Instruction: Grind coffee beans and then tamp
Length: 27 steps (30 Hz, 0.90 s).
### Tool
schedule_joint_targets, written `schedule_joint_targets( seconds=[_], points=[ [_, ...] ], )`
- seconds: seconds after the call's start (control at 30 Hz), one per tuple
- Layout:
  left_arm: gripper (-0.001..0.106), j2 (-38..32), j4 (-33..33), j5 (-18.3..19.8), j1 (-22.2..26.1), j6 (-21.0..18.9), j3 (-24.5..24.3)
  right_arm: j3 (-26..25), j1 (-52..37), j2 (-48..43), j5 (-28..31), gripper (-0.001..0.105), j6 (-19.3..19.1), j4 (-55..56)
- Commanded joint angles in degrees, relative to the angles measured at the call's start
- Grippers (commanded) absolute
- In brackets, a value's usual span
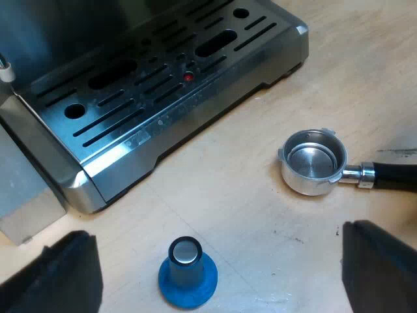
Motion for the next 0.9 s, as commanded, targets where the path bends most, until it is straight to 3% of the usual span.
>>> schedule_joint_targets(
  seconds=[0.03,0.27,0.43,0.63,0.77,0.9],
  points=[
    [0.076,1.7,-0.1,-0.8,-0.3,-0.8,-0.3,0.1,0.1,1.3,1.0,0.069,-1.0,-4.4],
    [0.076,8.8,-0.1,-1.1,-0.3,0.4,-0.3,0.1,0.1,6.9,6.9,0.07,-1.0,-5.8],
    [0.076,13.5,-2.4,-6.7,-0.3,3.5,1.2,0.1,0.1,7.6,7.6,0.07,-0.9,-5.8],
    [0.076,20.0,-5.0,-6.7,-0.3,3.7,1.7,0.1,0.1,7.6,7.6,0.07,-0.8,-5.8],
    [0.076,25.3,-7.3,-3.4,-0.3,4.1,1.7,0.1,0.1,7.6,7.6,0.07,-0.8,-5.8],
    [0.076,30.6,-7.6,-3.0,-0.3,4.0,1.7,0.1,0.1,7.6,7.6,0.07,-0.8,-5.8]
  ],
)
